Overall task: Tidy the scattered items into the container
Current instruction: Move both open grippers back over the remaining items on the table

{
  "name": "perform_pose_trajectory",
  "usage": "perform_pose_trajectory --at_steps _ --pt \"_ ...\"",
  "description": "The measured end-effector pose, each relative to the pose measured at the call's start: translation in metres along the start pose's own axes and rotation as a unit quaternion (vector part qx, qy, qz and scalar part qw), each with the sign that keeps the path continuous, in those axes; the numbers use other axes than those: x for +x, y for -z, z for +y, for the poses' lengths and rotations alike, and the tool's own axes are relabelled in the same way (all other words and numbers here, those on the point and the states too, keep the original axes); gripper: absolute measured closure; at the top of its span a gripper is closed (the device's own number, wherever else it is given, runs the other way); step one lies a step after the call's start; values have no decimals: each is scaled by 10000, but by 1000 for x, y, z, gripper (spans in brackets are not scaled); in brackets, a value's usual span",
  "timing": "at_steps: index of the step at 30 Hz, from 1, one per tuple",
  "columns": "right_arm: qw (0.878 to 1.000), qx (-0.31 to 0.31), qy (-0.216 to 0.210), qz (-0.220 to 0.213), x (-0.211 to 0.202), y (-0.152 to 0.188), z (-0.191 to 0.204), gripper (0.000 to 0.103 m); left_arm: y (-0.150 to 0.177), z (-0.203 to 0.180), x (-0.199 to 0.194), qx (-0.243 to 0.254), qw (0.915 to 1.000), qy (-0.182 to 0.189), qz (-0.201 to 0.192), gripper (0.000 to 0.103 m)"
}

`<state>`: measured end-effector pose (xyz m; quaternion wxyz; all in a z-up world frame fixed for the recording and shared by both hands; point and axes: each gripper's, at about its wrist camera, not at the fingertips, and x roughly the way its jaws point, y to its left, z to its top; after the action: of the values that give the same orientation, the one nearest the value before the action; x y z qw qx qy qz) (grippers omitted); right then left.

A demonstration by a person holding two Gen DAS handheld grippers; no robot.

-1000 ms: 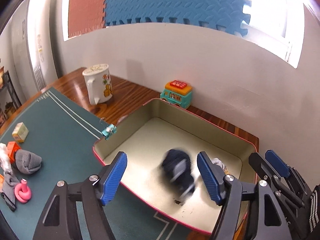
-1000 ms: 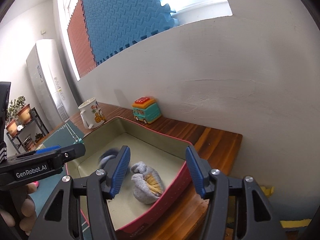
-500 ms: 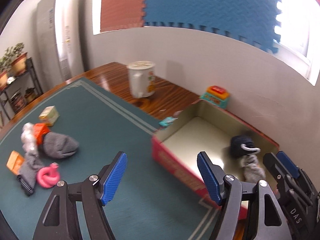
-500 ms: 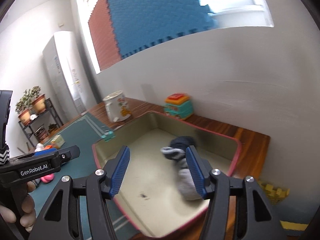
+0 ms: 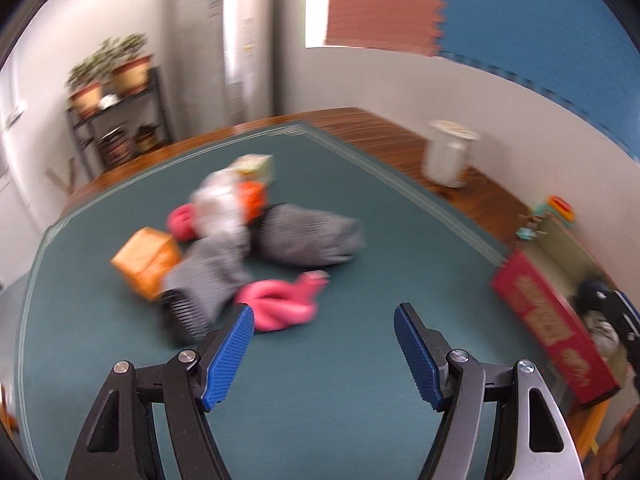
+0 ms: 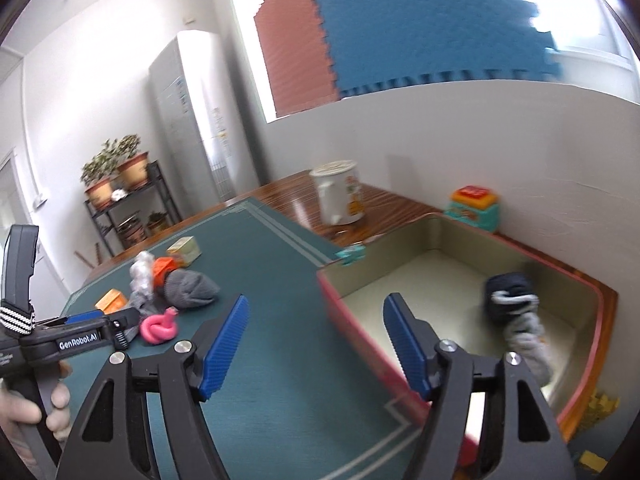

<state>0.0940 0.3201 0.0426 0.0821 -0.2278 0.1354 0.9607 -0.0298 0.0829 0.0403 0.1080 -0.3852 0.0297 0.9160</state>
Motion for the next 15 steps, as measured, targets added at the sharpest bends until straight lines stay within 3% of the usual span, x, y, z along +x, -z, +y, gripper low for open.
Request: perform_pose_trajectory --at_steps 8,15 --pt "9988 -305 -246 279 21 8 43 28 1 72 26 -35 9981 -612 101 29" --pt "9976 -494 -294 391 30 12 62 28 4 91 64 54 9988 -186 441 29"
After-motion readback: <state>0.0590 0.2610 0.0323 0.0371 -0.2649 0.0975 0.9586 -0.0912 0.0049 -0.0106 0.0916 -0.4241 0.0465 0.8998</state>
